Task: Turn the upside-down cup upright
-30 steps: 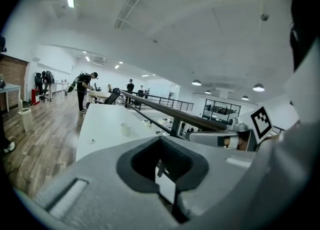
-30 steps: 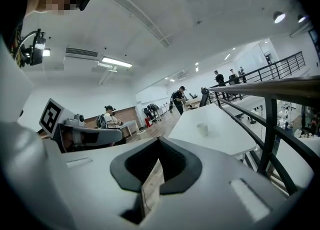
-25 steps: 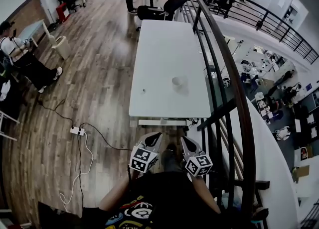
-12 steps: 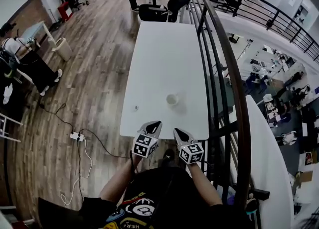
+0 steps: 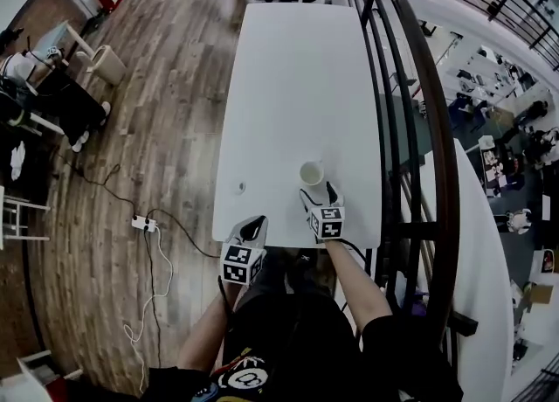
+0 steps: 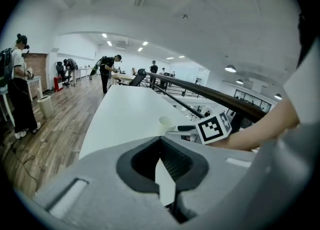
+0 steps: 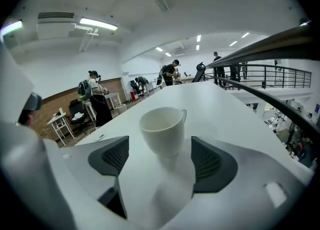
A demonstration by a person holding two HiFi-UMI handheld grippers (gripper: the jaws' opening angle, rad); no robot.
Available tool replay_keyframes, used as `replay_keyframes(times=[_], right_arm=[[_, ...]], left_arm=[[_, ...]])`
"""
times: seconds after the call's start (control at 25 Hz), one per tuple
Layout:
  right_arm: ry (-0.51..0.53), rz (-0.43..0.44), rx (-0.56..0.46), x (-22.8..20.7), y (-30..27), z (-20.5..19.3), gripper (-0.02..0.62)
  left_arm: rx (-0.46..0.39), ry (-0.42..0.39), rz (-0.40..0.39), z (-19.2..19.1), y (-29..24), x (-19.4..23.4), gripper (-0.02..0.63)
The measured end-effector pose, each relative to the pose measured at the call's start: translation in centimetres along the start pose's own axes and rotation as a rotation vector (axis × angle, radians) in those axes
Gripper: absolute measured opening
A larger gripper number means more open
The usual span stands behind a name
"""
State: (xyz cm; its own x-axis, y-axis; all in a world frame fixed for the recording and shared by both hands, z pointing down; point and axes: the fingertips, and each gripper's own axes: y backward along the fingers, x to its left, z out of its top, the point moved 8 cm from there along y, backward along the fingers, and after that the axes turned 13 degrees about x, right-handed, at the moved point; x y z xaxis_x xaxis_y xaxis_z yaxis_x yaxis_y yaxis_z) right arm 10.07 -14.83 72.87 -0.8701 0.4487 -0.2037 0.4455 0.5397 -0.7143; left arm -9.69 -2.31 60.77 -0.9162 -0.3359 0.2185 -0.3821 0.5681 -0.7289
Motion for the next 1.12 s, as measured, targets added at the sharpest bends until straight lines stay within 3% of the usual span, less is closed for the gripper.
replay_keyframes(times=[0.08, 0.2, 0.28, 0.32, 0.48, 0.68, 0.72, 0.8, 0.88, 0.96, 1.04, 1.12], right_arm=[[0.013, -0.026, 0.034, -0.3, -2.5, 1.1, 0.416], [0.013, -0.045, 0.035, -0.3, -4.7, 2.0, 0.456], [0.013, -0.048, 0.031, -0.1, -5.4, 2.2, 0.452], [0.023, -0.053, 0.03, -0.1, -5.7, 2.3, 0.418], [0.127, -0.031, 0.047, 0.3, -5.7, 2.3, 0.408], [0.282, 0.038, -0.003, 2.8, -1.3, 3.6, 0.408], [0.314, 0.055, -0.02, 3.5, -0.1, 4.1, 0.408], [0.377, 0.079, -0.047, 4.8, 2.2, 5.1, 0.408], [0.454, 0.068, -0.061, 5.6, 3.9, 6.1, 0.41], [0.525, 0.025, -0.065, 6.0, 5.2, 7.1, 0.41], [0.571, -0.014, -0.073, 6.0, 5.9, 7.4, 0.41], [0.609, -0.057, -0.079, 6.0, 6.6, 7.1, 0.408]], left_arm=[[0.022, 0.035, 0.003, -0.4, -0.3, 1.2, 0.005], [0.06, 0.018, -0.008, -1.1, -0.8, 1.8, 0.005], [0.076, -0.011, -0.021, -1.2, -1.3, 1.8, 0.005], [0.078, -0.022, -0.023, -0.9, -1.6, 1.9, 0.005], [0.074, -0.015, -0.023, 2.0, -3.3, 3.1, 0.005], [0.14, 0.025, -0.166, 8.1, -6.9, 2.9, 0.006], [0.163, 0.005, -0.198, 9.2, -7.6, 2.5, 0.021], [0.214, -0.045, -0.268, 10.5, -8.8, 1.1, 0.154], [0.256, -0.07, -0.321, 11.2, -9.7, -0.4, 0.219], [0.286, -0.083, -0.307, 11.5, -10.4, -1.4, 0.215], [0.306, -0.062, -0.269, 11.7, -11.0, -1.7, 0.121], [0.321, 0.016, -0.282, 11.7, -11.3, -1.9, 0.065]])
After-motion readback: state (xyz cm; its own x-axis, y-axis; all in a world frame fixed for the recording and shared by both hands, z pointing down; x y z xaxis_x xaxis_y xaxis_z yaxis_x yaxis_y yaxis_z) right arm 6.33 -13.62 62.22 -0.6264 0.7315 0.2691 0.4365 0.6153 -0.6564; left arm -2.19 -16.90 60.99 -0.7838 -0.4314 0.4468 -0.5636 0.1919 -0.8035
